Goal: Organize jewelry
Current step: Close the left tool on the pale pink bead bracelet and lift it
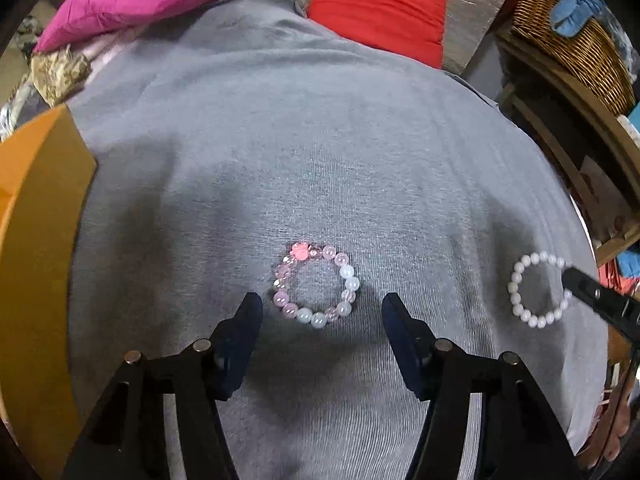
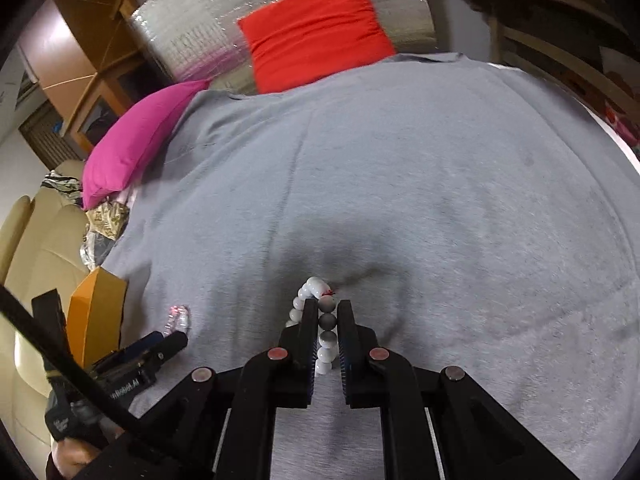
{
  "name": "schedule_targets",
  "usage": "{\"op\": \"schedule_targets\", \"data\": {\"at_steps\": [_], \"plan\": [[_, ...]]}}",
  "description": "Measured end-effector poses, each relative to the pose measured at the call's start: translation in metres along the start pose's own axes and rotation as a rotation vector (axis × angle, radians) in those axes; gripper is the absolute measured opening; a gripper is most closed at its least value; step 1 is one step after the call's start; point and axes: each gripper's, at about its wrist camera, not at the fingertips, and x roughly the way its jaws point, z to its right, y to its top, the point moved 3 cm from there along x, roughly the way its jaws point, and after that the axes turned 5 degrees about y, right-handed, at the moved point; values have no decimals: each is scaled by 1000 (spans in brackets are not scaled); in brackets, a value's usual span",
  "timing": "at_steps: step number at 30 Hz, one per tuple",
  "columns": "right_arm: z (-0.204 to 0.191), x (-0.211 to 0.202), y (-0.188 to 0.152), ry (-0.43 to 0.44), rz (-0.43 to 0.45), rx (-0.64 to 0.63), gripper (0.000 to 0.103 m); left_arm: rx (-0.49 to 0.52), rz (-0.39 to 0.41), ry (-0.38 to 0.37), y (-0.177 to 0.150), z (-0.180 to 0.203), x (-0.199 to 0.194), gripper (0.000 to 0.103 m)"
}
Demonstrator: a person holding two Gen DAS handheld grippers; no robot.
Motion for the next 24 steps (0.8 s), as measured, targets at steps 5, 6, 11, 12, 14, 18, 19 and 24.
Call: {"op": "schedule_targets", "data": {"at_steps": [5, 6, 11, 12, 14, 18, 19, 24], "plan": [[11, 4, 0, -3, -22, 27, 11, 52, 35, -3, 2, 12, 0, 33], [13, 5, 1, -3, -30, 32, 11, 58, 38, -4, 2, 14, 1, 26], [17, 16, -2, -12, -68, 50, 12, 63, 39, -34, 0, 16, -5, 8], [17, 16, -2, -12, -72, 51, 12, 65, 41, -44, -1, 18, -7, 8], [17, 18, -2, -11, -77, 52, 12, 75, 51, -53, -2, 18, -12, 8], [18, 25, -6, -29, -103, 43, 12, 89, 65, -75, -5, 20, -22, 8], [19, 27, -6, -31, -108, 43, 12, 94, 68, -74, -6, 19, -25, 8], [14, 30, -6, -24, -105, 28, 23, 101, 79, -92, -11, 17, -40, 8]]}}
